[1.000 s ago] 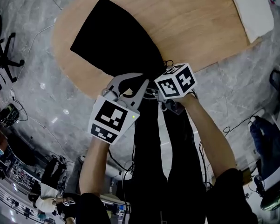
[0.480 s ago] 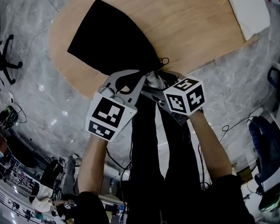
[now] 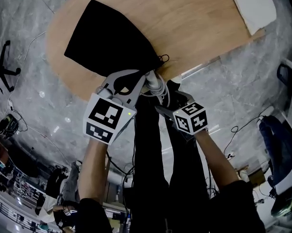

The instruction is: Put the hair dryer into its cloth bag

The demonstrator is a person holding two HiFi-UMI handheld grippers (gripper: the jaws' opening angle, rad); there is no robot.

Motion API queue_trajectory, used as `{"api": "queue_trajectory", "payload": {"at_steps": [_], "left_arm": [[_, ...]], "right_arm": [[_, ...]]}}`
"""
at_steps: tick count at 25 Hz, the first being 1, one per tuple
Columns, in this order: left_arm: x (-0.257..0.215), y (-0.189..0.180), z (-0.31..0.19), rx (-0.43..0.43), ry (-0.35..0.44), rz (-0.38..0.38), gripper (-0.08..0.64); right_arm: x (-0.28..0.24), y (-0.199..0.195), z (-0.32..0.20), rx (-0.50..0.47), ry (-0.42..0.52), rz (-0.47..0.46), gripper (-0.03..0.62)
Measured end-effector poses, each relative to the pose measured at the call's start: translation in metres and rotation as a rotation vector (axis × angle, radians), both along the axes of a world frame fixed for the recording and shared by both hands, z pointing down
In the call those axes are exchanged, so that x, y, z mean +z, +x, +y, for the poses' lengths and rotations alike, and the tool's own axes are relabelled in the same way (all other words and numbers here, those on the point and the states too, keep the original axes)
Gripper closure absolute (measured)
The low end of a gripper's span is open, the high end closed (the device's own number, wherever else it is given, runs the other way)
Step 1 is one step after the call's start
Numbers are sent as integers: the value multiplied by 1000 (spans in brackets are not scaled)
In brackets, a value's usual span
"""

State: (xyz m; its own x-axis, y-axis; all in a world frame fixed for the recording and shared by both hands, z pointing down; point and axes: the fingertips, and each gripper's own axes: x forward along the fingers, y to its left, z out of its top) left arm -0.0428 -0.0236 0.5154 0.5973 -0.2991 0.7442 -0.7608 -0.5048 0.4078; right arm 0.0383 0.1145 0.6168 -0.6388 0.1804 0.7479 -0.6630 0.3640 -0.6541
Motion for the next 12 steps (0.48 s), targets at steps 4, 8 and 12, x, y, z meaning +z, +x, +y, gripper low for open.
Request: {"api": "queue_trajectory", "payload": {"at_steps": [4,8,12], "left_arm": [[-2,1,0,11,0,6,537],[-1,3,2,39,4,-11,537],[-5,2,0,36,14,-4,537]], "right_arm": [[15,-24,9,-101,94,-12,257],[11,-33,-4,-121,150,16,529],[-9,-32,-20,-190,243,36,534]]}}
